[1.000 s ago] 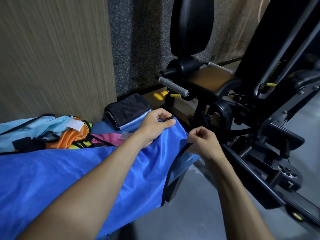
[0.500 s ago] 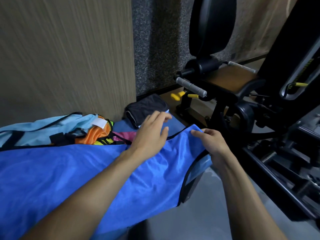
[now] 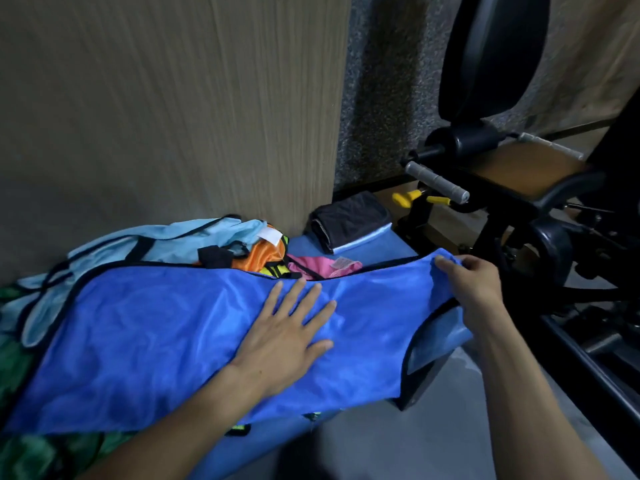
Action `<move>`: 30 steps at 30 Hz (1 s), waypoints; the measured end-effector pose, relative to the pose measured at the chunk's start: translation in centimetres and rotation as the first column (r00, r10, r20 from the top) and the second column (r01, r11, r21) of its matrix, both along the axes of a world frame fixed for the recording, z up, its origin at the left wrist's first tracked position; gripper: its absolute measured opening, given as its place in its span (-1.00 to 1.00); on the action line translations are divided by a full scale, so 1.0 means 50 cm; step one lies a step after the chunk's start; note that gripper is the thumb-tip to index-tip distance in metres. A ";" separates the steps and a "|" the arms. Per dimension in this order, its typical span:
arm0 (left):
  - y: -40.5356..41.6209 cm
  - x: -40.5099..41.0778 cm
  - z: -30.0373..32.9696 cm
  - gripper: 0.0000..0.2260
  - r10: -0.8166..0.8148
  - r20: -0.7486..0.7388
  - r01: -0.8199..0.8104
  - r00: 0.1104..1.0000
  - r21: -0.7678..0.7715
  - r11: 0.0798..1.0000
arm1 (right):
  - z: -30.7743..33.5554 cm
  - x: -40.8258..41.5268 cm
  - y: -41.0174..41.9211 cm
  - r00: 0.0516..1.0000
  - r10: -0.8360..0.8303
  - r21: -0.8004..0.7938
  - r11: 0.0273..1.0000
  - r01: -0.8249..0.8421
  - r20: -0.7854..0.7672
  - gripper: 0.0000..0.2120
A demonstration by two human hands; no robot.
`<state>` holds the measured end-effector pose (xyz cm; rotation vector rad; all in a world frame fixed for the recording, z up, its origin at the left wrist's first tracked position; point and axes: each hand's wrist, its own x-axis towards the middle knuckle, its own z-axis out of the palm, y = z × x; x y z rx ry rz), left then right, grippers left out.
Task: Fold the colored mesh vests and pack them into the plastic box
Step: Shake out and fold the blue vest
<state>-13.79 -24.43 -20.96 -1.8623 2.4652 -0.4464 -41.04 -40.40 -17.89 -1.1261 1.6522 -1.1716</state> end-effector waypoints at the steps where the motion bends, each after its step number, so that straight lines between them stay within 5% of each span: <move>1: 0.005 0.009 -0.003 -0.43 -0.005 0.011 0.005 1.000 -0.008 1.000 | 0.010 0.002 0.001 1.000 -0.009 -0.040 0.999 0.009 -0.001 -0.78; 11: 0.087 0.063 0.040 -0.43 -0.004 -0.071 -0.005 0.997 -0.129 0.992 | 0.122 0.060 0.094 0.999 0.035 -0.237 0.971 -0.033 0.006 -0.84; 16: 0.127 0.158 0.040 -0.45 0.151 -0.079 -0.159 0.985 -0.107 0.981 | 0.190 0.138 0.176 0.978 0.201 -0.282 0.942 -0.180 0.048 -0.84; 23: 0.114 0.214 0.099 -0.46 0.067 -0.344 -0.113 0.937 -0.115 0.987 | 0.214 0.315 0.271 0.894 0.448 -0.334 0.843 -0.423 0.000 -0.79; 27: 0.097 0.249 0.102 -0.58 0.045 -0.515 -0.082 0.856 -0.050 0.995 | 0.194 0.402 0.305 0.846 0.527 -0.310 0.794 -0.523 -0.077 -0.81; 30: 0.127 0.268 0.105 -0.64 -0.033 -0.736 -0.091 0.676 -0.128 0.988 | 0.193 0.474 0.317 0.821 0.546 -0.266 0.777 -0.571 -0.165 -0.82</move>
